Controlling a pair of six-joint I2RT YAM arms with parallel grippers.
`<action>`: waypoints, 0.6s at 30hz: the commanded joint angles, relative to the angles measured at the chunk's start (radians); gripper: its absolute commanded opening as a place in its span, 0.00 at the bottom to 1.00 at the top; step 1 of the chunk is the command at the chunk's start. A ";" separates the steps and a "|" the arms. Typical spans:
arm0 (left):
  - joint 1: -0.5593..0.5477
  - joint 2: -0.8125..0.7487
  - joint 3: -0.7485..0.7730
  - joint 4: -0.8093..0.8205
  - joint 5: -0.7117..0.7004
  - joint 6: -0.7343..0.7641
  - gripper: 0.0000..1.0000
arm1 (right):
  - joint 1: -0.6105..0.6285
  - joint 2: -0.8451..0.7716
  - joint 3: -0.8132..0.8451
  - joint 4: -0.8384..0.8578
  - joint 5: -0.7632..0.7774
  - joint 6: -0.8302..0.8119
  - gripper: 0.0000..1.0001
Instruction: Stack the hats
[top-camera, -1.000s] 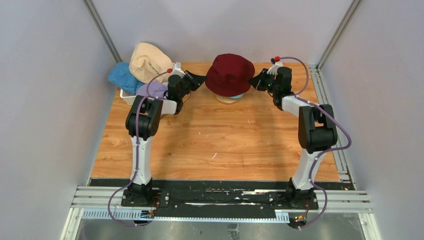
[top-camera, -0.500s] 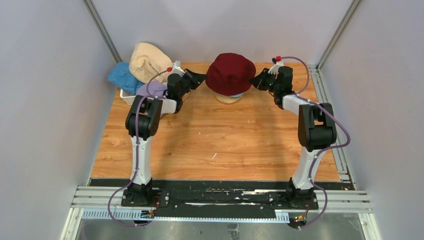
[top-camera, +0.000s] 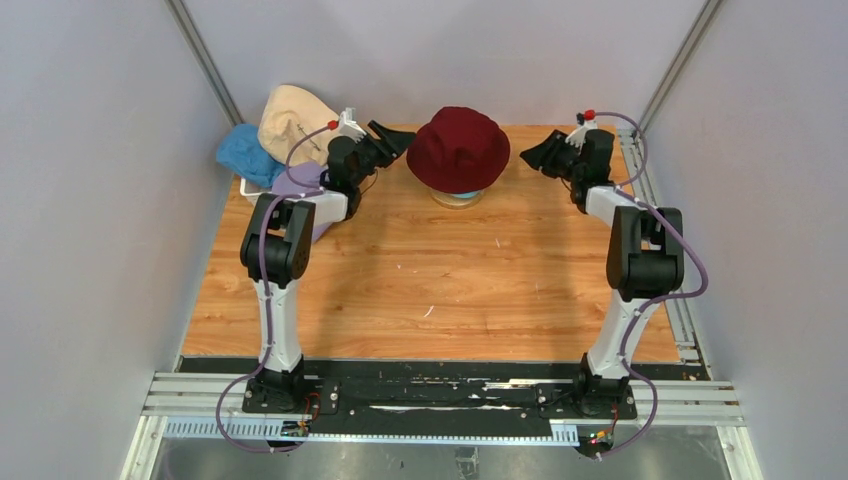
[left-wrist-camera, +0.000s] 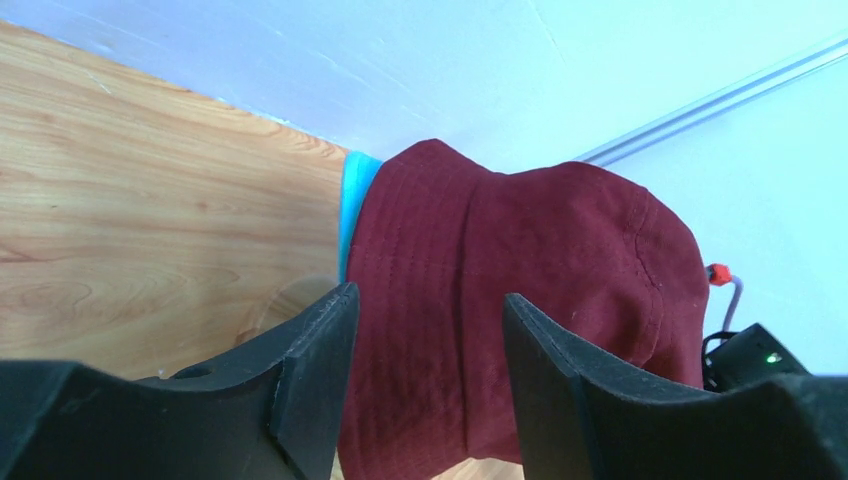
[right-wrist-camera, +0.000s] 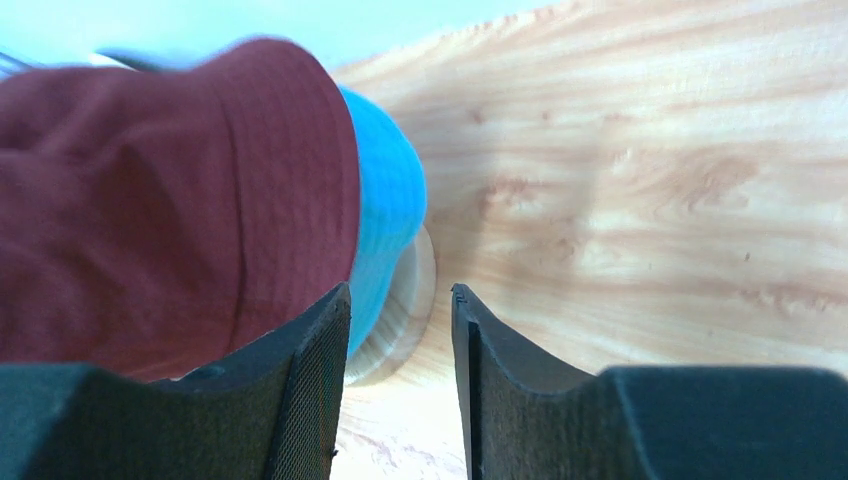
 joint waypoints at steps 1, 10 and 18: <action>0.009 -0.031 0.040 -0.050 0.019 0.039 0.59 | -0.036 -0.003 0.092 0.052 -0.083 0.076 0.42; 0.050 -0.160 -0.035 -0.161 -0.051 0.128 0.60 | -0.036 -0.024 0.174 0.073 -0.137 0.132 0.42; 0.056 -0.321 -0.071 -0.268 -0.117 0.229 0.60 | -0.012 0.009 0.262 0.092 -0.163 0.174 0.42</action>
